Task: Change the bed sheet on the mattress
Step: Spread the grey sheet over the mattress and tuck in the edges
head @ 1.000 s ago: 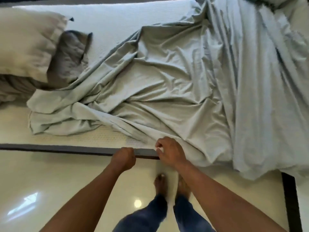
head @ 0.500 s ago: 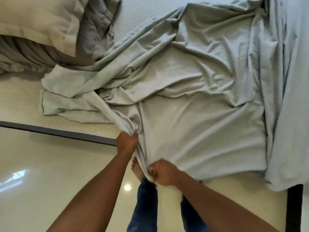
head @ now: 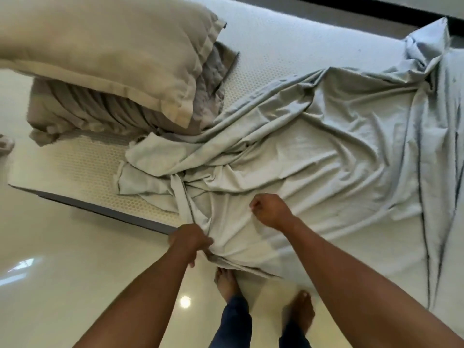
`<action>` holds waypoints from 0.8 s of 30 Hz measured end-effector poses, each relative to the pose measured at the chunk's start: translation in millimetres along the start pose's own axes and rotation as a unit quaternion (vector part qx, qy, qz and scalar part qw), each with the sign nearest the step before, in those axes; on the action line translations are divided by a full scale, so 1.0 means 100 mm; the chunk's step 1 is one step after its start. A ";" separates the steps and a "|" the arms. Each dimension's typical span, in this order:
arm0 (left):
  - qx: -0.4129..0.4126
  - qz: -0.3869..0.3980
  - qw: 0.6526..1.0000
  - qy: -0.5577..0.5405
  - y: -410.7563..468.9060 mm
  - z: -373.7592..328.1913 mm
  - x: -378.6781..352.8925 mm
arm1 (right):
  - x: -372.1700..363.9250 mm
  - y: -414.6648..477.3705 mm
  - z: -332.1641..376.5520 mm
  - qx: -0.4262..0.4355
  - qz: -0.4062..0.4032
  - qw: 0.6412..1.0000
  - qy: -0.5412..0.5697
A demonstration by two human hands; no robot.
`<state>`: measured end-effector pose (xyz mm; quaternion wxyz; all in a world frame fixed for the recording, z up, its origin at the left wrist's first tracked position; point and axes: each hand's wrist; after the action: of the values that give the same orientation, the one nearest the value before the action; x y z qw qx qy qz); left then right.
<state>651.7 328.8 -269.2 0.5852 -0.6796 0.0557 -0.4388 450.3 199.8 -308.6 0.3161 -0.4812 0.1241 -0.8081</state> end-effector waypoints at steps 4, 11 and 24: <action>-0.093 -0.130 0.987 0.013 0.13 -0.54 0.62 | 0.57 0.29 0.06 -0.047 -0.059 0.997 0.015; -0.180 -0.288 0.940 0.037 0.32 -1.68 1.53 | 0.94 0.34 -0.44 -0.091 -0.013 0.996 -0.003; -0.187 -0.288 0.937 -0.067 1.64 -3.38 2.04 | 1.64 1.06 -1.16 -0.203 -0.081 0.920 0.324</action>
<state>623.8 -94.7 -322.8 0.2982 -0.7917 -0.1009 -0.5235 337.8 2.9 -306.3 0.0877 -0.2548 0.3417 -0.9004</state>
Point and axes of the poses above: each hand's wrist, its own y-axis towards the middle knuckle, its own x-axis out of the back of the hand, z = x × y, and after that the axes turned 10 degrees about -z, right-handed
